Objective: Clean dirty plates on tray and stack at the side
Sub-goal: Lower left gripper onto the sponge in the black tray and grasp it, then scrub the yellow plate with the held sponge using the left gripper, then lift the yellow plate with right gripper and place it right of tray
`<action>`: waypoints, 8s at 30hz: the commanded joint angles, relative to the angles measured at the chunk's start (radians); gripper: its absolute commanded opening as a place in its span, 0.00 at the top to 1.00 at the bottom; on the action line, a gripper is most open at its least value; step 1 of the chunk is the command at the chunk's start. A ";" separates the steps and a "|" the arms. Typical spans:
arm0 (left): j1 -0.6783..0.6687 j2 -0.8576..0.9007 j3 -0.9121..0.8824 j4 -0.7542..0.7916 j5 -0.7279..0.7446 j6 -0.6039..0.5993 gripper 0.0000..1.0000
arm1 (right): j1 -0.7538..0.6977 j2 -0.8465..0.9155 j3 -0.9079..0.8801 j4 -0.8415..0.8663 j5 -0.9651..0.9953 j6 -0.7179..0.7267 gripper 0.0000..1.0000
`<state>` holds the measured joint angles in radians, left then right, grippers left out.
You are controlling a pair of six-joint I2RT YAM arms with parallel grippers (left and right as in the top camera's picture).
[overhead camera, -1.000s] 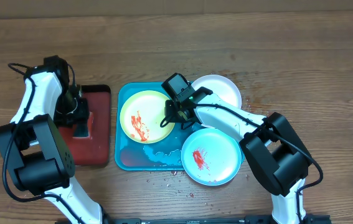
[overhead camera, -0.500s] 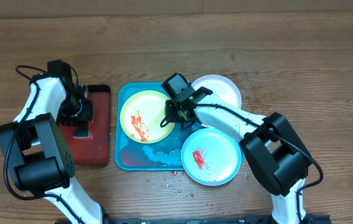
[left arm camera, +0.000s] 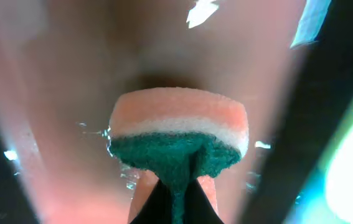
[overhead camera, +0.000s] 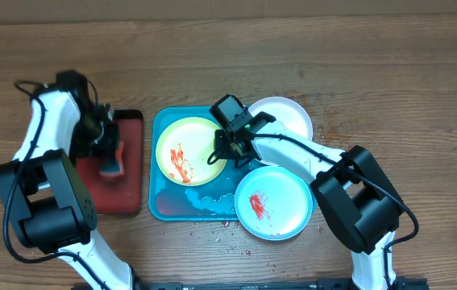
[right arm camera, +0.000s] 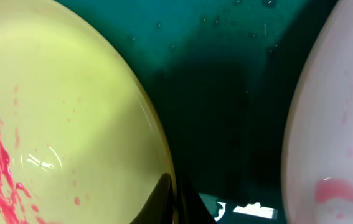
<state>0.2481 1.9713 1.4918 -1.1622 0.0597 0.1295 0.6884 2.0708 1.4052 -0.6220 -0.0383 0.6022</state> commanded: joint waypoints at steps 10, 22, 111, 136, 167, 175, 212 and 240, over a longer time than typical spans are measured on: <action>-0.229 -0.011 0.262 -0.105 0.234 -0.159 0.96 | -0.031 0.022 -0.003 -0.061 -0.068 0.086 0.96; -0.480 -0.011 -0.023 0.146 -0.144 -0.631 0.96 | -0.067 0.022 -0.007 -0.083 -0.068 0.160 0.96; -0.602 -0.008 -0.182 0.526 0.059 -0.401 0.96 | -0.054 0.023 -0.053 -0.016 -0.098 0.090 0.96; -0.600 -0.008 -0.182 0.431 0.259 -0.166 0.96 | -0.054 0.023 -0.053 -0.019 -0.106 0.090 0.96; -0.557 -0.007 -0.183 0.510 0.074 -0.348 0.96 | -0.054 0.023 -0.054 -0.019 -0.114 0.082 0.96; -0.438 -0.008 -0.127 0.429 -0.250 -0.468 0.96 | -0.054 0.023 -0.054 -0.031 -0.113 0.082 0.96; -0.285 -0.008 0.493 -0.195 -0.112 -0.369 0.96 | 0.364 -0.180 0.208 -0.446 1.041 0.070 0.96; -0.285 -0.008 0.491 -0.209 -0.111 -0.369 0.96 | 0.510 -0.181 0.207 -0.453 1.209 0.084 0.96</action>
<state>-0.0376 1.9682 1.9709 -1.3659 -0.0387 -0.2550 1.2167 1.9141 1.5879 -1.0748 1.4036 0.6662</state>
